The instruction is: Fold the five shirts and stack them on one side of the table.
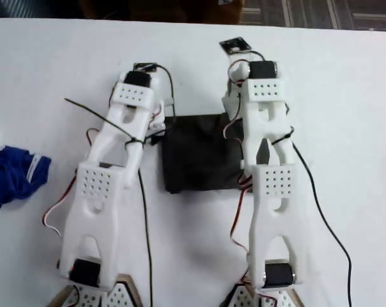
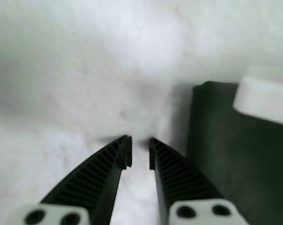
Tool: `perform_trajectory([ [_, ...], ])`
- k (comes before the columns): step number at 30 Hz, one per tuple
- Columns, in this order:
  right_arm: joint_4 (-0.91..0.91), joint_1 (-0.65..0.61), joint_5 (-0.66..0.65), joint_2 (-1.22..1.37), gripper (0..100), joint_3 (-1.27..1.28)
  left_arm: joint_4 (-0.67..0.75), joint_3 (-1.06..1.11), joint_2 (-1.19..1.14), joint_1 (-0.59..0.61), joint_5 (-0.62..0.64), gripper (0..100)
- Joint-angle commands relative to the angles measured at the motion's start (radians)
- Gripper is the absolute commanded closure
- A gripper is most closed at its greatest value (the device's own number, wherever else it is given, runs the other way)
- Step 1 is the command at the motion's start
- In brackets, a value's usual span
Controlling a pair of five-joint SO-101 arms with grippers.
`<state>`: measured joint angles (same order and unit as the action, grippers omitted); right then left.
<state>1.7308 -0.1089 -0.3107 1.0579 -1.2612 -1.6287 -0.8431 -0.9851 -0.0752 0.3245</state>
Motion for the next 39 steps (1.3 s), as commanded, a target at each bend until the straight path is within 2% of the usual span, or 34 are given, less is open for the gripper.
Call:
perform_trajectory([
  [1, 0.002, 0.027, -0.002, -0.008, 98.1, -0.021, 0.012, -0.002, -0.008, -0.003, 0.002, 91],
  [13, 0.004, 0.084, -0.005, -0.019, 98.1, -0.023, 0.012, -0.002, -0.008, -0.003, 0.0, 91],
  [22, 0.031, -0.033, -0.006, -0.102, 98.1, -0.028, 0.012, -0.002, -0.008, -0.003, 0.0, 91],
  [27, 0.025, -0.065, -0.005, -0.025, 98.1, -0.028, 0.012, -0.002, -0.008, -0.003, 0.0, 91],
  [39, 0.03, 0.05, -0.008, 0.038, 98.1, -0.038, 0.012, -0.002, -0.008, -0.003, 0.0, 91],
])
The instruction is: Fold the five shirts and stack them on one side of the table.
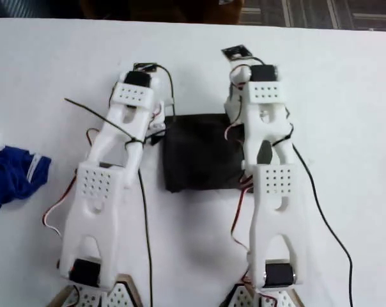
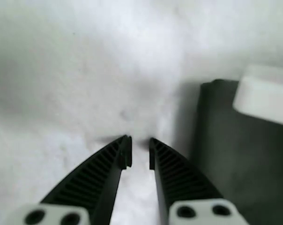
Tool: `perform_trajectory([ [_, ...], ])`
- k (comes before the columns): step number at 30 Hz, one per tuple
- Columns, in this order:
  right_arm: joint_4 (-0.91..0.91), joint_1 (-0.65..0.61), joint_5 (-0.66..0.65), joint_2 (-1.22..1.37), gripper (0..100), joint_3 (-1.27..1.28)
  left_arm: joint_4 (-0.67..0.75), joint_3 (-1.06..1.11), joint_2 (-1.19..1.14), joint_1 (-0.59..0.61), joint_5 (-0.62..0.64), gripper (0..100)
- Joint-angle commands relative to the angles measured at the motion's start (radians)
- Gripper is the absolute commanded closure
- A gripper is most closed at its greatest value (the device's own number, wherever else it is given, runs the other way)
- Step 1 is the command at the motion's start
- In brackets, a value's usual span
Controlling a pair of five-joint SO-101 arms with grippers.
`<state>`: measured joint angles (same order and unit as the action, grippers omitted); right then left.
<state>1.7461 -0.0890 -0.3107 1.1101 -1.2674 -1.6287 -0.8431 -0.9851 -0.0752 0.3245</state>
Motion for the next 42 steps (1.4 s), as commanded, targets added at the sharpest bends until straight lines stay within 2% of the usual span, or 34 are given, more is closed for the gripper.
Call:
perform_trajectory([
  [1, 0.015, 0.036, -0.008, -0.015, 98.1, -0.032, 0.012, -0.002, -0.008, -0.003, 0.0, 91],
  [10, 0.016, 0.015, -0.008, -0.082, 98.1, -0.032, 0.012, -0.002, -0.008, -0.003, 0.0, 91],
  [20, 0.025, -0.001, -0.008, -0.453, 98.1, 0.026, 0.012, -0.002, -0.008, -0.003, 0.0, 91],
  [22, 0.027, -0.001, -0.008, -0.532, 98.1, 0.155, 0.012, -0.002, -0.008, -0.003, 0.0, 91],
  [27, 0.016, 0.001, -0.008, -0.774, 98.1, 0.72, 0.012, -0.002, -0.008, -0.003, 0.0, 91],
  [33, -0.2, 0.016, -0.008, -1.003, 98.1, 1.244, 0.012, -0.002, -0.008, -0.003, 0.0, 91],
  [37, -0.291, 0.022, -0.008, -1.047, 98.1, 1.432, 0.012, -0.002, -0.008, -0.003, -0.002, 91],
  [42, -0.325, 0.018, -0.008, -1.033, 98.1, 1.473, 0.012, -0.002, -0.008, -0.003, -0.003, 91],
])
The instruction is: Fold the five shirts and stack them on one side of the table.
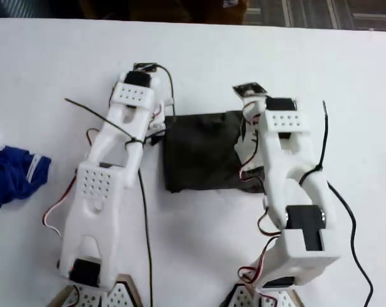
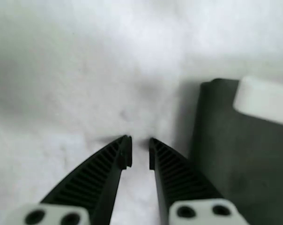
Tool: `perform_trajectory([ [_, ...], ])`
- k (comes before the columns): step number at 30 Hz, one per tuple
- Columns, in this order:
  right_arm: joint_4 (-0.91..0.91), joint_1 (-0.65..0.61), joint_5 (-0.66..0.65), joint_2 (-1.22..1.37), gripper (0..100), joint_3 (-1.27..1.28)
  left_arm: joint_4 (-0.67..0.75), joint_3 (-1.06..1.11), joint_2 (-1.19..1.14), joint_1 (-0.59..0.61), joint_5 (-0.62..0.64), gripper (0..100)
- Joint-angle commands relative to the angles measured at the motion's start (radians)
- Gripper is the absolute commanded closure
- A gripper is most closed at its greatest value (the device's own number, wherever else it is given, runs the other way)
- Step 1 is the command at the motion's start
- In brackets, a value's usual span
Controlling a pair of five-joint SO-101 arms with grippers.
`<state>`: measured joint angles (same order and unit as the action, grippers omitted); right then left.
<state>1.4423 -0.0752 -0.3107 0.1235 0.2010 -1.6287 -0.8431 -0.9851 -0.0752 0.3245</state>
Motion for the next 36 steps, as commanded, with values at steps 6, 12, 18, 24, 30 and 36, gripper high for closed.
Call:
perform_trajectory([
  [6, -0.047, 0.036, -0.008, 0.045, 98.1, 0.009, 0.012, -0.002, -0.008, -0.003, -0.003, 91],
  [12, -0.047, 0.047, -0.006, 0.096, 98.1, 0.005, 0.012, -0.002, -0.008, -0.003, -0.003, 91],
  [18, -0.047, 0.053, -0.006, 0.104, 98.1, 0.005, 0.012, -0.002, -0.008, -0.003, -0.003, 91],
  [24, -0.048, 0.07, -0.006, 0.105, 98.1, 0.005, 0.012, -0.002, -0.008, -0.003, -0.003, 91],
  [30, -0.048, 0.154, -0.008, 0.105, 98.1, 0.006, 0.012, -0.002, -0.008, -0.003, -0.003, 91],
  [36, -0.01, 0.232, -0.068, 0.094, 98.1, -0.006, 0.012, -0.002, -0.006, -0.003, -0.002, 91],
])
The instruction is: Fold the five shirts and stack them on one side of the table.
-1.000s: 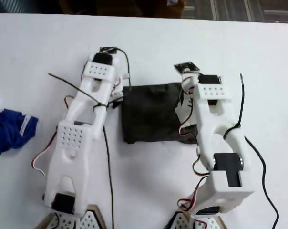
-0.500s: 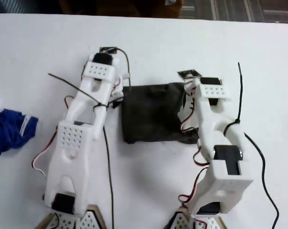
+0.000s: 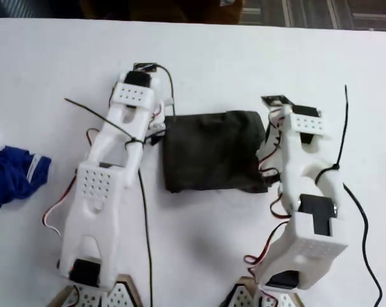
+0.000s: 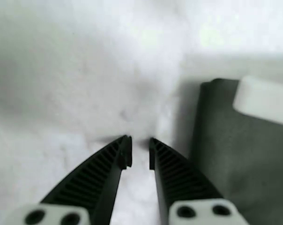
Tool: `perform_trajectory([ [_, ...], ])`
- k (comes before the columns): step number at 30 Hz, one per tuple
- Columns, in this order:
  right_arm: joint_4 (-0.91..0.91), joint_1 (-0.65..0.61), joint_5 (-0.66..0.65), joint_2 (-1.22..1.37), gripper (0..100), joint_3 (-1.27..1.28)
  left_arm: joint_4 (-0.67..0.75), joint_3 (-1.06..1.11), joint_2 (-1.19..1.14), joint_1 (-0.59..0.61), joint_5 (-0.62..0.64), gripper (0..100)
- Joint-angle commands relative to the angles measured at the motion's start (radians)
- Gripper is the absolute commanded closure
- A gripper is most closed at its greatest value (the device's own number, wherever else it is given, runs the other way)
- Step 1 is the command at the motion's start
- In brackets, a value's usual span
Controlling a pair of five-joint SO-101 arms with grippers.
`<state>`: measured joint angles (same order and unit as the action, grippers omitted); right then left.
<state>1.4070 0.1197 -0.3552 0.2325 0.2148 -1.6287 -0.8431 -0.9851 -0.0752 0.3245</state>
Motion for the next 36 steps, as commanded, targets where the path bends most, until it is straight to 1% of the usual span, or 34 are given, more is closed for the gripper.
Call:
perform_trajectory([
  [1, 0.042, 0.056, -0.032, -0.015, 98.1, -0.034, 0.012, -0.001, -0.003, -0.002, -0.006, 91],
  [5, 0.104, 0.15, -0.06, -0.015, 98.1, -0.153, -0.015, -0.002, 0.0, 0.044, -0.087, 91],
  [7, 0.12, 0.194, -0.064, -0.015, 98.1, -0.235, -0.031, -0.004, 0.0, 0.089, -0.097, 91],
  [9, 0.15, 0.222, -0.089, -0.015, 98.1, -0.325, -0.075, -0.031, 0.002, 0.132, -0.1, 90],
  [10, 0.171, 0.223, -0.104, -0.015, 98.1, -0.374, -0.11, -0.061, 0.002, 0.15, -0.104, 88],
  [12, 0.216, 0.216, -0.138, -0.015, 98.1, -0.463, -0.163, -0.133, 0.002, 0.184, -0.158, 84],
  [14, 0.278, 0.191, -0.178, -0.015, 98.1, -0.537, -0.163, -0.173, 0.02, 0.218, -0.21, 82],
  [18, 0.298, 0.179, -0.273, -0.007, 98.1, -0.634, -0.163, -0.143, 0.12, 0.272, -0.216, 81],
  [22, 0.303, 0.147, -0.275, -0.012, 98.1, -0.655, -0.163, 0.012, 0.293, 0.272, -0.218, 81],
  [25, 0.305, 0.102, -0.204, -0.013, 98.1, -0.655, -0.161, 0.185, 0.443, 0.27, -0.218, 81],
  [27, 0.305, 0.077, -0.183, -0.013, 98.1, -0.657, -0.161, 0.308, 0.546, 0.278, -0.219, 81],
  [31, 0.358, 0.007, -0.183, -0.01, 98.1, -0.651, -0.16, 0.57, 0.784, 0.311, -0.221, 81],
  [34, 0.361, -0.047, -0.183, -0.01, 98.1, -0.649, -0.157, 0.733, 0.964, 0.328, -0.222, 81],
  [36, 0.361, -0.065, -0.183, -0.002, 98.1, -0.643, -0.157, 0.803, 1.074, 0.33, -0.272, 81],
])
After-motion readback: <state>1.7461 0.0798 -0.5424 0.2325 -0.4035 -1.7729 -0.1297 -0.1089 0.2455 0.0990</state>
